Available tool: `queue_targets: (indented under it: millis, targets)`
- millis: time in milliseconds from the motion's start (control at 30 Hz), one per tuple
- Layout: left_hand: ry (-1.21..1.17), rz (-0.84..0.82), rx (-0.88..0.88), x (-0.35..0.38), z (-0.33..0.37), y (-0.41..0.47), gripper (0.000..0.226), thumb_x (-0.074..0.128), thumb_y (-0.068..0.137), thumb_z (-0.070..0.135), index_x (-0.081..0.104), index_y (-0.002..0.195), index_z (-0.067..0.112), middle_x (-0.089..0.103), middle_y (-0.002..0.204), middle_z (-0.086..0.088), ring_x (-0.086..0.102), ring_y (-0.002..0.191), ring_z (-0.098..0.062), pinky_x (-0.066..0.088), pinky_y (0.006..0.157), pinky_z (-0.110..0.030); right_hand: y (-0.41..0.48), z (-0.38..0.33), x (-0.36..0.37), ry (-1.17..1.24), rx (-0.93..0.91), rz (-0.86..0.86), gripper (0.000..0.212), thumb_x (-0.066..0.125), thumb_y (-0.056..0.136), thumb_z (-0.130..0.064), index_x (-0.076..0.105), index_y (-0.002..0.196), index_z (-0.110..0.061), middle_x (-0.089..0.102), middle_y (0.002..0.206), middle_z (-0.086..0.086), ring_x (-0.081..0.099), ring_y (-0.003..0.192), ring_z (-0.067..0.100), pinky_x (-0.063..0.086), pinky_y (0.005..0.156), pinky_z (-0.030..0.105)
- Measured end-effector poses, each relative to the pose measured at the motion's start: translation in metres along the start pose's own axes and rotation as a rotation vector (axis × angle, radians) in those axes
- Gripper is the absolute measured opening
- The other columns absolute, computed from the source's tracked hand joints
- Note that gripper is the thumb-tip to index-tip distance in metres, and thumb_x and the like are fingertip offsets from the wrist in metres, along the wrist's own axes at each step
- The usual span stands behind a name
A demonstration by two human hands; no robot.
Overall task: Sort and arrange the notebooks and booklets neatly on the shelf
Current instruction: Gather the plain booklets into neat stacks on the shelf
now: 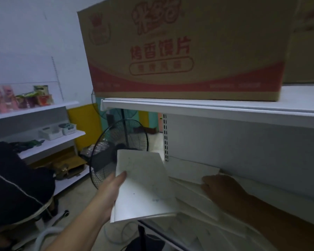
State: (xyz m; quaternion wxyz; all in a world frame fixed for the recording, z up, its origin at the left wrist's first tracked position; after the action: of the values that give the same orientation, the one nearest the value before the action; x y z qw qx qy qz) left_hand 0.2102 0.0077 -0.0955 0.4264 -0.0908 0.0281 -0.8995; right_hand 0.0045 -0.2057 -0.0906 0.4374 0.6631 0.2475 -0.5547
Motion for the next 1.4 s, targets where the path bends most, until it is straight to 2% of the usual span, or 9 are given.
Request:
queue_targets:
  millis: [133,267,400,733,833,967,1067,1133,1400]
  targets:
    - [0.056,-0.065,0.023,-0.001,0.008,0.018,0.015,0.049,0.098,0.020,0.059,0.109,0.020,0.071,0.100,-0.013,0.068,0.090,-0.037,0.054,0.083,-0.051,-0.001,-0.013,-0.027,-0.262,-0.013,0.292,0.024,0.083,0.051,-0.012,0.062,0.062,-0.018,0.050,0.039,0.002,0.049,0.030,0.017,0.033,0.034,0.018]
    - [0.022,-0.108,0.058,0.004,0.016,0.023,0.017,0.047,0.098,0.019,0.056,0.113,0.018,0.069,0.101,-0.013,0.066,0.090,-0.036,0.054,0.080,-0.047,-0.011,-0.013,-0.087,-0.288,0.093,0.609,0.039,0.043,0.091,-0.024,0.054,0.055,-0.015,0.045,0.037,0.005,0.045,0.028,0.022,0.035,0.034,0.024]
    - [-0.039,-0.166,0.097,0.036,0.025,0.020,0.019,0.047,0.099,0.019,0.051,0.117,0.016,0.067,0.101,-0.010,0.065,0.087,-0.030,0.053,0.066,-0.034,-0.015,-0.036,-0.145,-0.049,0.107,0.749,0.039,0.039,0.090,-0.029,0.066,0.069,-0.012,0.054,0.043,0.005,0.052,0.034,0.022,0.040,0.038,0.022]
    - [-0.161,-0.341,0.004,0.159,0.006,-0.032,0.014,0.062,0.088,0.014,0.060,0.102,0.019,0.070,0.088,-0.009,0.068,0.080,-0.033,0.055,0.075,-0.044,-0.072,-0.091,-0.104,-0.109,0.101,0.285,0.041,0.042,0.080,-0.048,0.068,0.094,-0.020,0.069,0.078,-0.006,0.064,0.059,0.013,0.045,0.040,0.021]
    - [-0.114,-0.433,-0.003,0.191,-0.005,-0.055,0.023,0.060,0.087,0.004,0.059,0.107,0.014,0.068,0.093,-0.016,0.066,0.082,-0.034,0.055,0.073,-0.042,-0.108,-0.062,-0.118,0.080,0.121,0.167,0.041,0.037,0.083,-0.051,0.063,0.099,-0.024,0.069,0.099,-0.005,0.064,0.087,0.016,0.051,0.065,0.024]
    - [-0.068,-0.595,-0.053,0.242,-0.025,-0.098,0.019,0.057,0.086,0.005,0.062,0.101,0.016,0.070,0.097,-0.018,0.066,0.090,-0.036,0.053,0.079,-0.042,-0.192,0.072,-0.121,0.430,0.734,0.194,0.063,0.046,0.090,-0.051,0.030,0.146,-0.026,0.032,0.151,-0.007,0.035,0.137,0.011,0.028,0.109,0.021]
    - [-0.042,-0.711,-0.092,0.290,-0.048,-0.144,0.021,0.056,0.088,0.007,0.062,0.106,0.015,0.072,0.096,-0.016,0.067,0.089,-0.035,0.053,0.076,-0.040,-0.263,0.119,-0.082,1.070,0.999,0.123,0.066,0.061,0.086,-0.042,0.038,0.142,-0.014,0.049,0.140,0.004,0.051,0.124,0.020,0.039,0.107,0.032]
    - [0.001,-0.744,-0.096,0.326,-0.067,-0.177,0.024,0.057,0.088,0.007,0.061,0.112,0.011,0.071,0.095,-0.015,0.067,0.086,-0.031,0.052,0.074,-0.037,-0.308,0.134,-0.072,1.308,1.037,0.250,0.035,0.062,0.088,-0.020,0.060,0.120,-0.005,0.068,0.115,0.009,0.065,0.103,0.025,0.049,0.098,0.039]
    - [-0.063,-0.945,-0.384,0.463,-0.145,-0.341,0.025,0.046,0.091,0.000,0.057,0.110,0.010,0.074,0.077,-0.011,0.071,0.065,-0.026,0.054,0.047,-0.029,-0.493,0.227,-0.103,1.334,1.188,0.472,0.028,0.050,0.086,0.004,0.062,0.110,-0.002,0.072,0.095,0.014,0.067,0.084,0.027,0.049,0.066,0.027]
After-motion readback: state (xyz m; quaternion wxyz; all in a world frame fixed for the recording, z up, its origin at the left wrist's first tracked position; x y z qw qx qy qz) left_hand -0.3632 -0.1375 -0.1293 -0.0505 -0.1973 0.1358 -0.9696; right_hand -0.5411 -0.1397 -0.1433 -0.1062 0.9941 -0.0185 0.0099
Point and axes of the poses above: each hand's wrist, its own y-axis towards the middle knuckle, its own x-axis out of the palm, z = x × y, the point moved 10 cm from there along y, towards the middle knuckle
